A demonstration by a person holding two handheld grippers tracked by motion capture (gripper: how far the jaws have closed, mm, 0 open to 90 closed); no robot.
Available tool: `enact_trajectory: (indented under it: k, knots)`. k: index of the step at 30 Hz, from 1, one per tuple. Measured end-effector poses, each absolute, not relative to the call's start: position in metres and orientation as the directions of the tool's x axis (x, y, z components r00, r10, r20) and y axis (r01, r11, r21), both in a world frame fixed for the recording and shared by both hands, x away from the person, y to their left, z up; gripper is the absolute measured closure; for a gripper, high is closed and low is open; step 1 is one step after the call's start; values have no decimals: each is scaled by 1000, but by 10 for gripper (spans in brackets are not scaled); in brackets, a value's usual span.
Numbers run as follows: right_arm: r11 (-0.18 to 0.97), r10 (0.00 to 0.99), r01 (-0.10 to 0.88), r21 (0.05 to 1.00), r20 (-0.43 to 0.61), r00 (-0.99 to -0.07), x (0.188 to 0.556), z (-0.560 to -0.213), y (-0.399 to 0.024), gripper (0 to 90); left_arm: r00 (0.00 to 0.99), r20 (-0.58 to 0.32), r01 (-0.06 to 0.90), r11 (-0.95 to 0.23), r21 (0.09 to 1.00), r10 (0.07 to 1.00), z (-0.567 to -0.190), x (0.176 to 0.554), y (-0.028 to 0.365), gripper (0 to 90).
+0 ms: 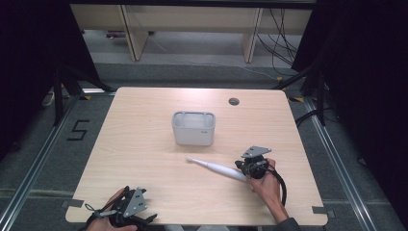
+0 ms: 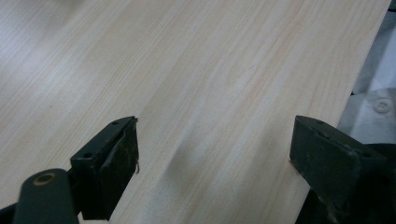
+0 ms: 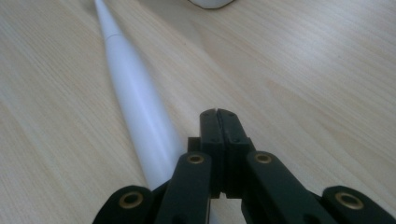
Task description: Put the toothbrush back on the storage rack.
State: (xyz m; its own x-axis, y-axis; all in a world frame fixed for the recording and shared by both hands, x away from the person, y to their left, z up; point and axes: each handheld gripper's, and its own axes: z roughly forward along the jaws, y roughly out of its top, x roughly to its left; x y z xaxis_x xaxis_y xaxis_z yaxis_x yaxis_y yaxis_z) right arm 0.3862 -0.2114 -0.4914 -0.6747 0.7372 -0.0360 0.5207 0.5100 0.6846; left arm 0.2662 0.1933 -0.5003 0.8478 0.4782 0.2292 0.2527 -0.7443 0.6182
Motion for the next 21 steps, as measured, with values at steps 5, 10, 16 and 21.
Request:
enact_trajectory:
  k: [5, 10, 16, 21]
  knots:
    - [501, 747, 548, 670, -14, -665, 381, -491, -208, 900, 847, 228, 255, -743, 619, 481, -500, 266, 193, 153]
    - [525, 732, 525, 670, -40, -680, 380, -490, -209, 900, 848, 229, 253, -744, 618, 478, -500, 266, 193, 153]
    - [523, 732, 517, 678, -46, -680, 380, -487, -211, 863, 848, 230, 251, -745, 618, 477, -500, 266, 193, 153]
    - [515, 738, 526, 677, -38, -673, 380, -480, -210, 764, 848, 228, 253, -743, 619, 478, -500, 266, 193, 153]
